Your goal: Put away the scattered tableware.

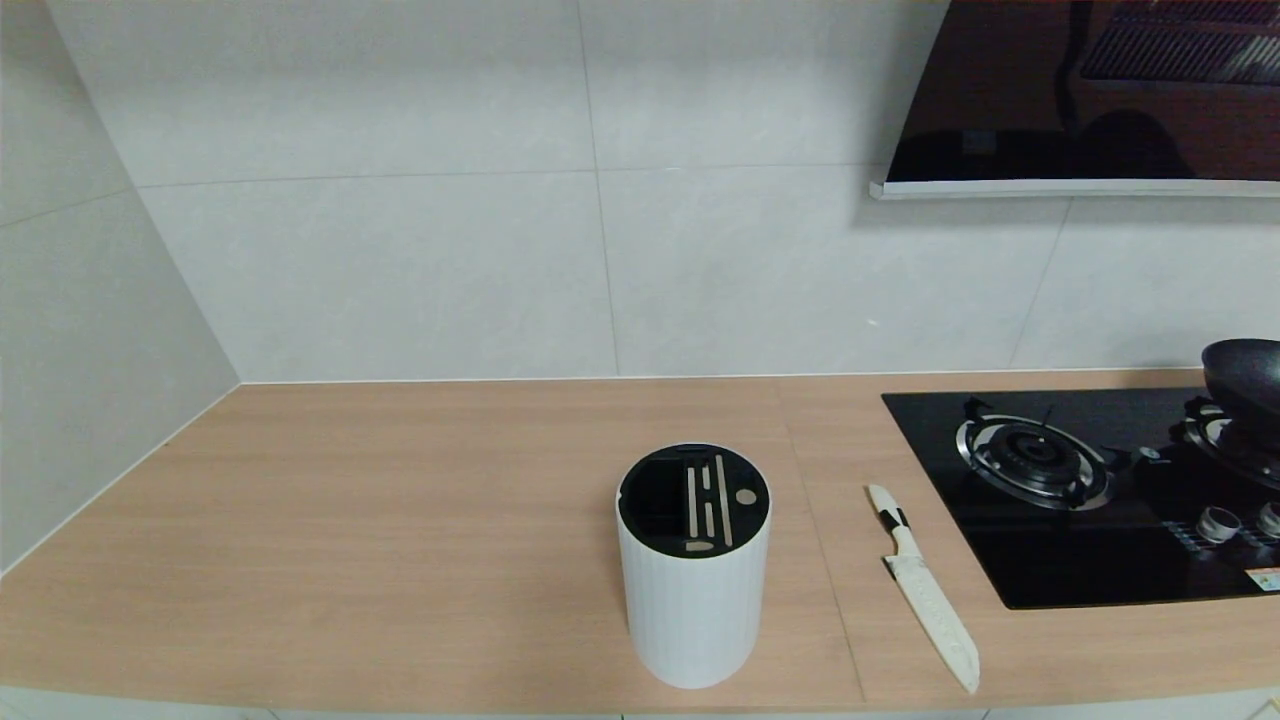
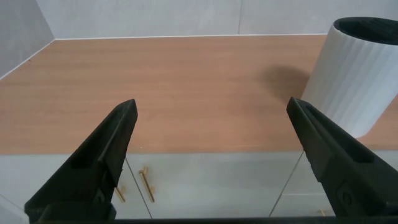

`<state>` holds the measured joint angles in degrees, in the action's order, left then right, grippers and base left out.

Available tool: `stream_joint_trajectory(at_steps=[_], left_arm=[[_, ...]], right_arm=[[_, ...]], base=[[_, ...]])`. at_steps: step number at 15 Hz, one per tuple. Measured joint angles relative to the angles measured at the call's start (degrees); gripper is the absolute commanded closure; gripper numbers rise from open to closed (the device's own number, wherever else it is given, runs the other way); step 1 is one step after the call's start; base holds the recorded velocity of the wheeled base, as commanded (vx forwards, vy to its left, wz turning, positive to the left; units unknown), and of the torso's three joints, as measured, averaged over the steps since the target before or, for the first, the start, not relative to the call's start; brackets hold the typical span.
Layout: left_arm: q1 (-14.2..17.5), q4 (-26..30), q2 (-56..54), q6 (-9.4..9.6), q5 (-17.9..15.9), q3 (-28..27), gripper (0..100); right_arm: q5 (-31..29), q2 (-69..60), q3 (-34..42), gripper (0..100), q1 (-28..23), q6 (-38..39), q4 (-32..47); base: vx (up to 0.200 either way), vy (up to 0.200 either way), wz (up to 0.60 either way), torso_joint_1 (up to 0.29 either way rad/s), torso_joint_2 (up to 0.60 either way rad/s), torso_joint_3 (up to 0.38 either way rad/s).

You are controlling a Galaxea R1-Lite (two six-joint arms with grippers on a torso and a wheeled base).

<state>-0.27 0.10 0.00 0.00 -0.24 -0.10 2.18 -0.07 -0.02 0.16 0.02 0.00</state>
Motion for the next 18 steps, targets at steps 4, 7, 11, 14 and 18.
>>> stream_joint_trajectory(at_steps=[4, 7, 11, 14, 18], left_arm=[[0.0, 0.0, 0.0, 0.1, 0.0, 0.0, 0], [0.0, 0.0, 0.0, 0.16, 0.0, 0.0, 0], [0.0, 0.0, 0.0, 0.16, 0.0, 0.0, 0], [0.0, 0.0, 0.0, 0.18, 0.0, 0.0, 0], [0.0, 0.0, 0.0, 0.27, 0.0, 0.0, 0]], right_arm=[[0.0, 0.0, 0.0, 0, 0.0, -0.1, 0.0], [0.0, 0.0, 0.0, 0, 0.0, -0.4, 0.0], [2.0, 0.1, -3.5, 0, 0.0, 0.9, -1.1], [5.5, 2.1, -5.4, 0, 0.3, 1.2, 0.0], [9.1, 11.2, -7.9, 0, 1.1, 1.3, 0.0]], base=[[0.0, 0.0, 0.0, 0.0, 0.0, 0.0], [0.0, 0.0, 0.0, 0.0, 0.0, 0.0], [0.0, 0.0, 0.0, 0.0, 0.0, 0.0], [0.0, 0.0, 0.0, 0.0, 0.0, 0.0], [0.0, 0.0, 0.0, 0.0, 0.0, 0.0]])
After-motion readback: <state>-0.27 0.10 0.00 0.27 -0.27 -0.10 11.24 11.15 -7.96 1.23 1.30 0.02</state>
